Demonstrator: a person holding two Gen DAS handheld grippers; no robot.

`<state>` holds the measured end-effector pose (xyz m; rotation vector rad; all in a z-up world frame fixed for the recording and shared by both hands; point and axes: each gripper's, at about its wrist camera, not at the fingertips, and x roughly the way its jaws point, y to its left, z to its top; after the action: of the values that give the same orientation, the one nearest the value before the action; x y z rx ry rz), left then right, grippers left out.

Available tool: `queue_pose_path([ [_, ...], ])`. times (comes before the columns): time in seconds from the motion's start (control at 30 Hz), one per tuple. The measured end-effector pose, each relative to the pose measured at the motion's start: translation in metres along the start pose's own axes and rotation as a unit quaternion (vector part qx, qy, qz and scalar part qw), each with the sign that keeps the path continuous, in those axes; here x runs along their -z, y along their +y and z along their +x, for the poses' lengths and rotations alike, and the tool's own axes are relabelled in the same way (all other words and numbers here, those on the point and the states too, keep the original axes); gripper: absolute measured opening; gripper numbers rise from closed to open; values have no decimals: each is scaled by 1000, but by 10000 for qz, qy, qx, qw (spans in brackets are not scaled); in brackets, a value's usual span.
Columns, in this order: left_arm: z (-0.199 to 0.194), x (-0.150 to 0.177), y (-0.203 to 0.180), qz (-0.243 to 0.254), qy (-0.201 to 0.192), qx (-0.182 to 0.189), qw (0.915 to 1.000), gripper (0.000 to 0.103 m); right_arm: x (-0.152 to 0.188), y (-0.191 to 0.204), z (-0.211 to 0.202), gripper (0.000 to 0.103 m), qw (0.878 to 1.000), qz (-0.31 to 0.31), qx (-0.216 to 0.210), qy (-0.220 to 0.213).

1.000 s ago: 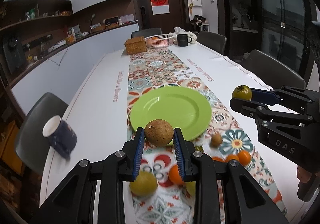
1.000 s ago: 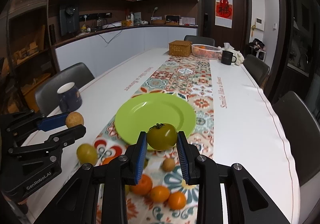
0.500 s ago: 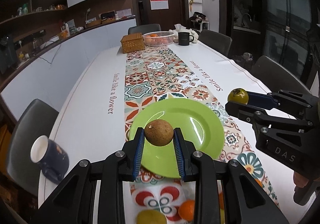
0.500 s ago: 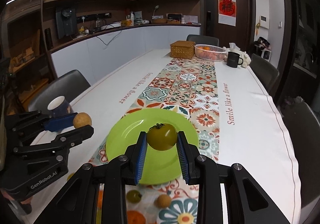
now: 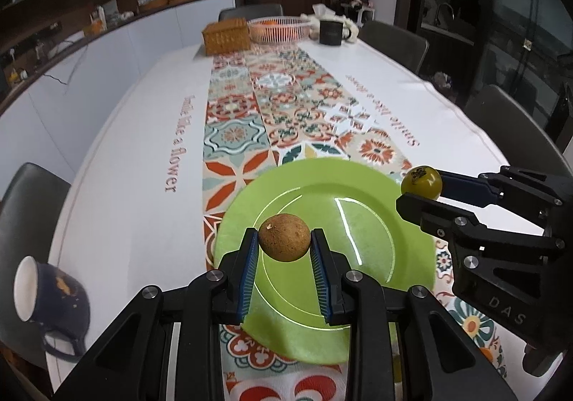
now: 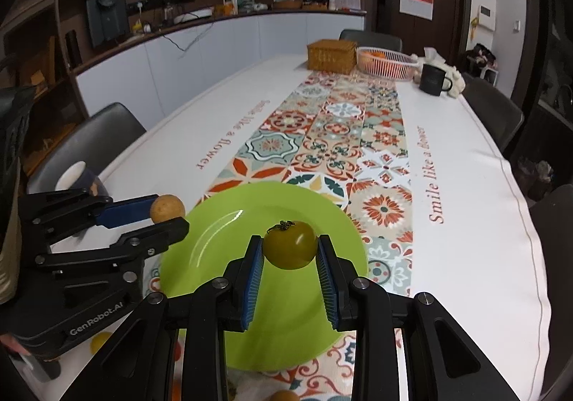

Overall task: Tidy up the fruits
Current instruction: 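Carry both fruits onto the green plate and open both tools to release them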

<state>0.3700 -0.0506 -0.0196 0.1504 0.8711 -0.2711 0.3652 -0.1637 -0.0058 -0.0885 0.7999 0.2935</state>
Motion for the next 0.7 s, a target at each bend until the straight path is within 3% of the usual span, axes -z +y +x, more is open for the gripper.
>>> queue_pose_path([
  [0.33,44,2,7,-93,647,125,9978,30,5,-10,48,31,9980,156,-80,607],
  [0.43,45,4,6,-87,661,74,9977,30,8,-14,54,31,9972,262,-86,701],
  [0.5,43,4,6,-76,649,84,9978,34,10,-14,54,31,9972,279,-58,696],
  [0.57,37,4,6,-109,621,66,9980,47,11,-14,52,32,9973,262,-65,681],
  [0.63,32,4,8,-128,567,47,9983,52,12,-15,48,41,9974,313,-42,650],
  [0.7,25,4,8,-139,542,6,9984,52,12,-17,43,41,9975,363,-44,613],
])
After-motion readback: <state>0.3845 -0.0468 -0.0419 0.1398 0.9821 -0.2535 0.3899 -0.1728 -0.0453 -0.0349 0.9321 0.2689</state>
